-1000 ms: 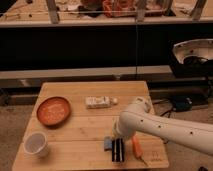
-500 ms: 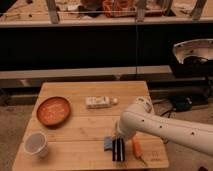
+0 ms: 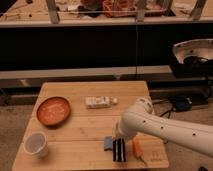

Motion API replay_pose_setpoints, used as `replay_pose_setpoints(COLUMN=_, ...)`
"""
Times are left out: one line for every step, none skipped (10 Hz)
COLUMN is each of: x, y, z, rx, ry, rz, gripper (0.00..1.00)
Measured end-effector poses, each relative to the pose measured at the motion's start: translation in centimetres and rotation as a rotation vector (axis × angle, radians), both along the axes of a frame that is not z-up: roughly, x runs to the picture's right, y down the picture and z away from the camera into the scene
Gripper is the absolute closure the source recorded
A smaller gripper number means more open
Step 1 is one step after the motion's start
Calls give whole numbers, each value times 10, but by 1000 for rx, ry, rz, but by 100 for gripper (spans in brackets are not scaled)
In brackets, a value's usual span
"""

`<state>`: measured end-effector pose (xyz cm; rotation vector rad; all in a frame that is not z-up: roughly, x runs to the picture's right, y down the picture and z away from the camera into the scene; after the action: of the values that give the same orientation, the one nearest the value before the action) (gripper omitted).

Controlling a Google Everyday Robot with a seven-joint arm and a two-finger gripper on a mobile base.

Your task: Place the eraser on the white sponge

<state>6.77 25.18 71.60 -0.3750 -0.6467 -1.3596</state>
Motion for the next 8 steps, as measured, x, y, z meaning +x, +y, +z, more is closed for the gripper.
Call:
replay_pose_setpoints(x=1, y=1, z=0, rx=1, ry=-1, rz=-1, gripper=100)
replay_pose_setpoints(x=2, y=2, z=0, rx=1, ry=-3, rz=-3, gripper=100)
replay_pose_setpoints(x=2, y=2, z=0, rx=2, ry=-4, rz=-3, gripper=100)
replay_pose_setpoints(x=3, y=2, z=0, rx=3, ry=-4, rz=-4, gripper=100)
replay_pose_setpoints(x=3, y=3, z=1, rx=4, ry=-5, rz=-4, gripper=100)
replay_pose_setpoints(x=4, y=3, z=1, rx=5, ry=-5, rz=-3, gripper=100)
replay_pose_setpoints(x=6, y=4, z=1, rx=5, ry=-5, rz=-3, gripper=100)
replay_pose_setpoints(x=7, y=5, z=1, rx=6, ry=-5, rz=-2, gripper=100)
